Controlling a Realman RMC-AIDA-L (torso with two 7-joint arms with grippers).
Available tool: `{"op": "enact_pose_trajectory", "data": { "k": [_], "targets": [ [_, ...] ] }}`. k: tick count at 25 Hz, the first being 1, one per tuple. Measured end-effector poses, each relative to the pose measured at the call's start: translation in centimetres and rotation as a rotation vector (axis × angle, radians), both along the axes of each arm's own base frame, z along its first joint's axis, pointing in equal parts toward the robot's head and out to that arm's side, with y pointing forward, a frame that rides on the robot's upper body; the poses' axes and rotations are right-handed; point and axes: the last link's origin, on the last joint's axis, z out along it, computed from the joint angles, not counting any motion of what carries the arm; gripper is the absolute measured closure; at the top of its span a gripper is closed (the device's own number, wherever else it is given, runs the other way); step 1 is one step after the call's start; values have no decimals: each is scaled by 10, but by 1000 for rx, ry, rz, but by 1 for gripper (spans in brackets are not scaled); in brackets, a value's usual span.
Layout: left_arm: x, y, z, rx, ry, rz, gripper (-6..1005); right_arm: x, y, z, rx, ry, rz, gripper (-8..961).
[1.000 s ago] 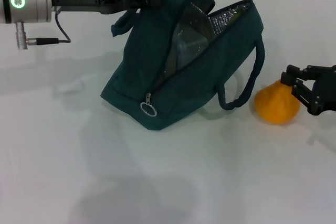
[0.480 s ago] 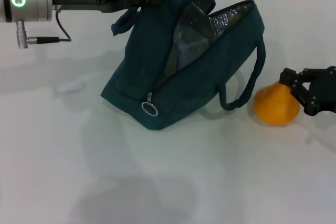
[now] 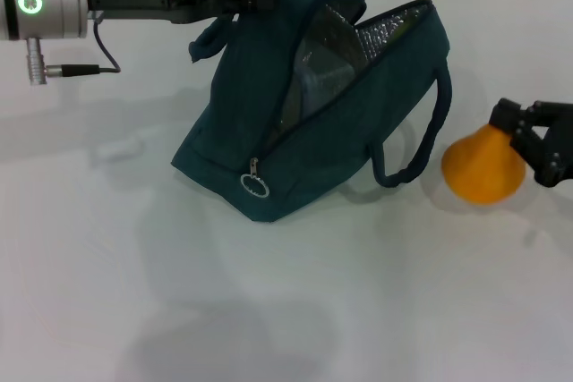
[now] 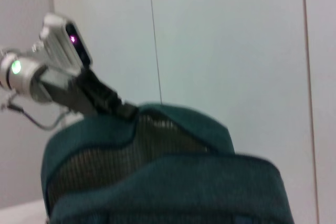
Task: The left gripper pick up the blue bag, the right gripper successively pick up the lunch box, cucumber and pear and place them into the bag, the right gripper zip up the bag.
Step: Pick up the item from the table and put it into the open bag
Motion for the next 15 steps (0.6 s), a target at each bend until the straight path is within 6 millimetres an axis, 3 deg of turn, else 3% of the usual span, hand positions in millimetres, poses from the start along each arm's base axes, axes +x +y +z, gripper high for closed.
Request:
{"op": "enact_pose_trajectory", "data": {
  "k": [7,15],
  "targets": [
    [0,0,0,-1,0,1,938,-9,-3,31,23,142,45,917],
    [0,-1,-1,-5,-1,-1,938,-47,3,73,33,248,211,917]
  ]
}}
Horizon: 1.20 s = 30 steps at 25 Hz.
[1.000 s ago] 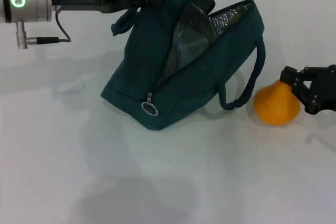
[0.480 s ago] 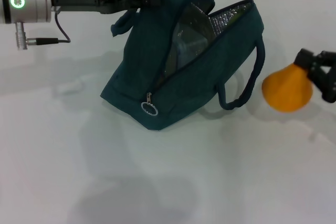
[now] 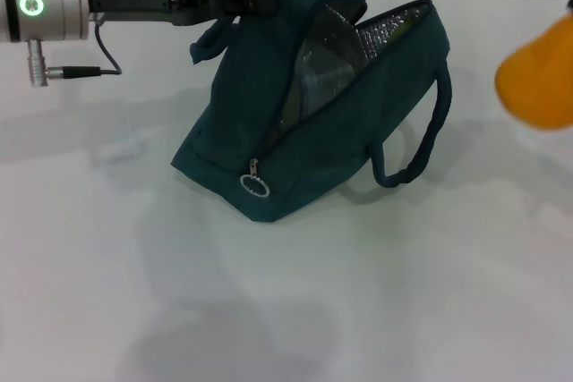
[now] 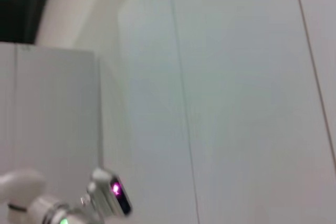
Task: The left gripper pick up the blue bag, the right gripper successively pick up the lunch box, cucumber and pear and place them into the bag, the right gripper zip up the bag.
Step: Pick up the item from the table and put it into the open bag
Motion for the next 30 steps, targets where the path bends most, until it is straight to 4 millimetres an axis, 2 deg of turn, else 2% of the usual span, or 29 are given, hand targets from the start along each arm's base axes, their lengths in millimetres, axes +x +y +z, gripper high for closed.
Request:
{"op": "enact_pose_trajectory", "data": {
  "k": [3,6,9,13,19,30],
  "targets": [
    [1,0,0,-3,-1,-3,938,-26,13,11,-14,21,63,917],
    [2,0,-1,-5,-2,-6,938,-54,28,13,-42,28,131,917],
    [5,1,-2,-8,-4,-12,938,-80,43,5,-75,7,181,917],
    [8,1,-4,-16,-4,-17,938,-104,57,-15,-120,-58,203,916],
    [9,1,-5,-23,-6,-12,938,-117,54,-51,-176,-137,240,916],
    [8,-1,-7,-30,-14,-2,938,-118,50,-81,-218,-235,255,916]
  ]
}}
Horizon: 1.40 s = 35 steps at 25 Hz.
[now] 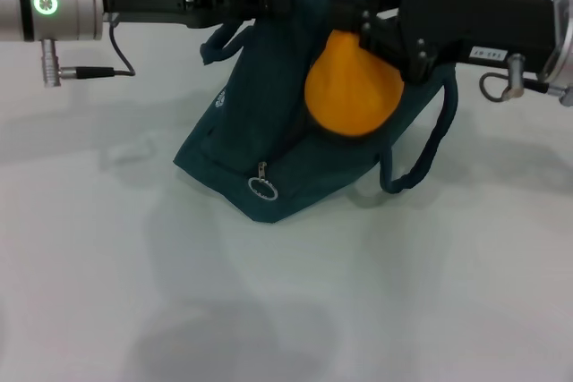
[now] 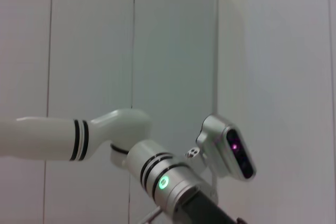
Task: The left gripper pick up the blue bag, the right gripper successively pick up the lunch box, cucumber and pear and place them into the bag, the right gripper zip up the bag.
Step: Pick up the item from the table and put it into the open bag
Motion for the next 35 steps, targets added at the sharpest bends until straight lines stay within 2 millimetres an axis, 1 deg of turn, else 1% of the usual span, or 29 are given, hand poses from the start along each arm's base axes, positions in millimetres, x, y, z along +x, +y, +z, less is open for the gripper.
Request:
{"op": "enact_pose_trajectory", "data": {
  "k": [5,7,15,19,24,30,35],
  "targets": [
    [0,-2,-2,-7,-6,3,938,0,-1,-9,2,-38,10,916],
    [0,-3,-3,-12,-7,1,938,0,-3,-18,19,-71,40,916],
    [-1,-6,-4,-30,-11,5,938,-3,-5,-27,99,-80,108,916],
    [-3,-6,-2,-31,-14,17,938,1,-7,-28,122,-85,120,916],
    [-3,-6,-2,-35,-17,24,938,5,-8,-26,202,-84,177,917],
    [-1,-5,-2,-39,-13,26,938,-3,-6,-25,241,-86,233,917],
    [-1,-4,-2,-39,-12,27,938,-4,-6,-26,277,-92,271,918]
  ]
}}
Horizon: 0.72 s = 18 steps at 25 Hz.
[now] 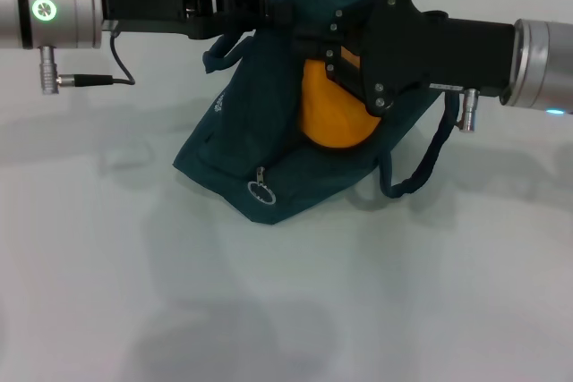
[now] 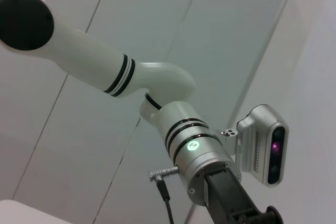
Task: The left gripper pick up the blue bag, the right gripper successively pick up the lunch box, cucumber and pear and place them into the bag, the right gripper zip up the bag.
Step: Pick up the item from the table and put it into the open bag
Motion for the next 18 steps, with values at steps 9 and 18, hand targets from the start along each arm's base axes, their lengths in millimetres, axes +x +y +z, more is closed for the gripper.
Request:
{"op": "enact_pose_trajectory", "data": {
  "k": [9,18],
  "targets": [
    [-2,-1,0,0,0,6,938,17,-1,-17,-7,-72,-52,898],
    [-3,-1,1,2,1,8,938,32,-5,-18,-7,-90,-91,875]
  ]
}}
